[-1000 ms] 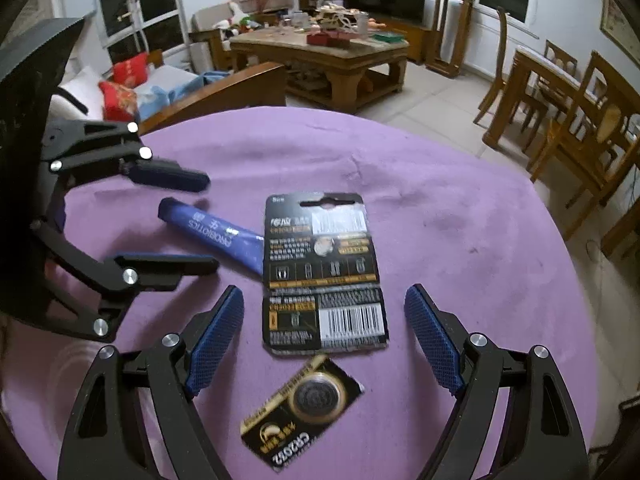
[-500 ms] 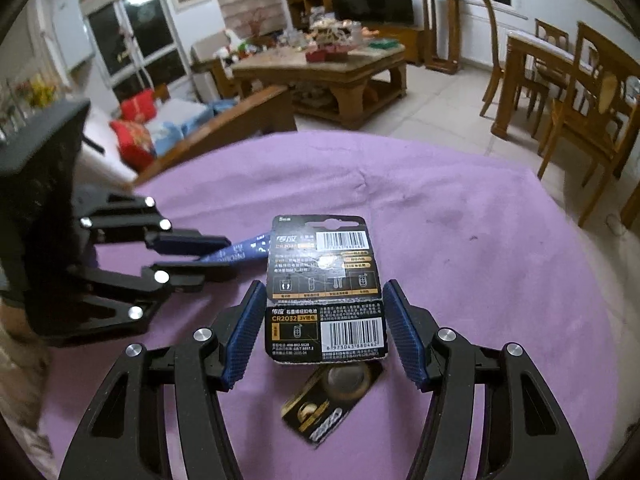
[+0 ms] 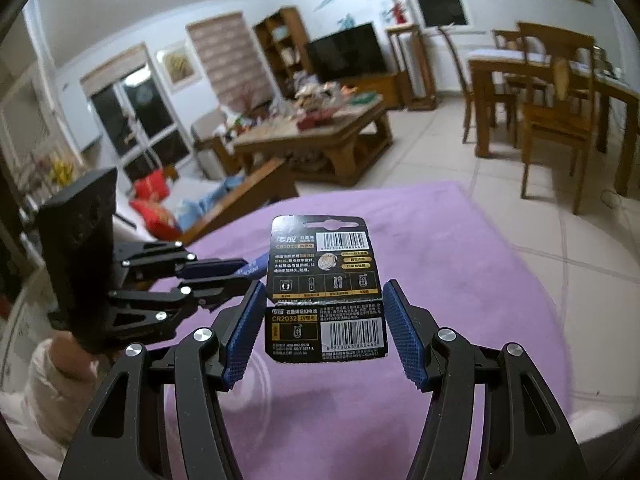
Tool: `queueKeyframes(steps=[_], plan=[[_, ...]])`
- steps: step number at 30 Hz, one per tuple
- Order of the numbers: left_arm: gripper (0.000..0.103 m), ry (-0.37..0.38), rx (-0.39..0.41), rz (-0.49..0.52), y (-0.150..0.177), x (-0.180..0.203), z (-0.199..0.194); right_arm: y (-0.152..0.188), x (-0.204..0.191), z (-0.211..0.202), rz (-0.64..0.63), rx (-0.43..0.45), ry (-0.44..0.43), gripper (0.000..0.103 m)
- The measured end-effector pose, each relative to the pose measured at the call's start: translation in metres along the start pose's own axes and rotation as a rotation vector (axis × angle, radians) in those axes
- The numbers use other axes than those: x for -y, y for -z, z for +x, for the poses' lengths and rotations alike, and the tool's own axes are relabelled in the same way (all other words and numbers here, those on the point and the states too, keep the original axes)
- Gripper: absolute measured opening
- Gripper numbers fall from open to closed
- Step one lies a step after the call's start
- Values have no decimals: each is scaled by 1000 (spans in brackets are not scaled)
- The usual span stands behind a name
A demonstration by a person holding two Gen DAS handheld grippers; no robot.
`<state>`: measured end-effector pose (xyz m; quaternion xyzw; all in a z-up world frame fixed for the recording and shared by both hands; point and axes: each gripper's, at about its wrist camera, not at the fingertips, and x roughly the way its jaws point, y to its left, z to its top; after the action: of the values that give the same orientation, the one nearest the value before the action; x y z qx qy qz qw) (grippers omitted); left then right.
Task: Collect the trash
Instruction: 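Carry the probiotics stick and battery card over the black bin and open both tools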
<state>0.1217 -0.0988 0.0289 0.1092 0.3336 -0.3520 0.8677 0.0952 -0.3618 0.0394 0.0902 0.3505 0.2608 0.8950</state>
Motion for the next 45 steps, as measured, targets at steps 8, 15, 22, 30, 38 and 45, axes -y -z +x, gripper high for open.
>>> queueKeyframes(steps=[8, 15, 22, 30, 38, 45], plan=[[17, 111, 56, 71, -42, 98, 35, 40, 71, -120, 106, 126, 107, 60], [17, 238, 52, 149, -66, 194, 71, 100, 145, -233, 234, 233, 240, 60], [17, 362, 36, 198, -75, 276, 105, 163, 205, -315, 344, 294, 361, 60], [17, 429, 5, 227, -82, 330, 141, 213, 247, -354, 434, 322, 424, 60], [17, 438, -19, 251, -76, 358, 161, 245, 269, -365, 479, 334, 470, 60], [21, 437, -23, 296, -75, 371, 160, 247, 275, -362, 496, 345, 493, 61]])
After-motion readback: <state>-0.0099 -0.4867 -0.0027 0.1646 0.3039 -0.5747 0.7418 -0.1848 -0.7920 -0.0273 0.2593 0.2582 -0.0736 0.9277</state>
